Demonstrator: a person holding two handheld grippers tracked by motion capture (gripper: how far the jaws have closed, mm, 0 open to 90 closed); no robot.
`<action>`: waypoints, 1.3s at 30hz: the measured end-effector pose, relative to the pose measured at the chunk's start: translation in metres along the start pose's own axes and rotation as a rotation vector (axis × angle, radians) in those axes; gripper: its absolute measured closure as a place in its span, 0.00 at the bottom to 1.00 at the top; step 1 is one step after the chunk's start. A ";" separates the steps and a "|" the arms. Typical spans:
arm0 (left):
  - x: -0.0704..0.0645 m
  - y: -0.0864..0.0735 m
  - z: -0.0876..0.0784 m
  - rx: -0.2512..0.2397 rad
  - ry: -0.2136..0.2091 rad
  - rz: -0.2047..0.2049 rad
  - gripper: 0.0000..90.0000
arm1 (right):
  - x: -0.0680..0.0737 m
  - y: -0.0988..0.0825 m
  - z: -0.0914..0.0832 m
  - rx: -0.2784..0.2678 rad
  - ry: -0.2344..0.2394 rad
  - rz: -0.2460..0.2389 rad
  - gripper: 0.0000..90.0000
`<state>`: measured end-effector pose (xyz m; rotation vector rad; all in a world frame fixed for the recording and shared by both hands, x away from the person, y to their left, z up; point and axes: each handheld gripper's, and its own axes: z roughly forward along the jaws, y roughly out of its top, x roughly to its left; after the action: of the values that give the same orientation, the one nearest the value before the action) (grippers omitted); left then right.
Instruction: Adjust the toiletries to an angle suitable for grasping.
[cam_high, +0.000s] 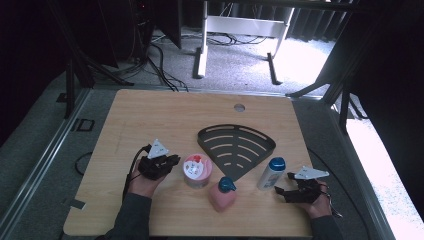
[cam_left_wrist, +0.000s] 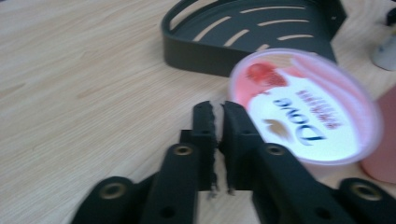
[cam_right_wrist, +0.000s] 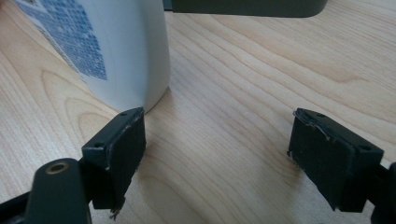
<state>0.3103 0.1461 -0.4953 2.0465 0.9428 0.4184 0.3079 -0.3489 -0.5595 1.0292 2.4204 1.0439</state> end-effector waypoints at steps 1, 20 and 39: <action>0.000 0.000 0.000 0.000 0.000 0.000 0.97 | 0.000 0.000 0.000 0.000 0.000 0.000 0.20; -0.031 0.009 0.006 0.094 -0.098 0.129 1.00 | 0.001 0.000 -0.001 0.001 -0.009 0.008 0.20; -0.033 -0.001 -0.017 0.154 -0.104 0.147 1.00 | 0.003 -0.002 -0.002 -0.002 -0.022 0.018 0.23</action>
<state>0.2784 0.1313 -0.4851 2.2643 0.7854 0.3213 0.3037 -0.3482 -0.5594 1.0580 2.3963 1.0348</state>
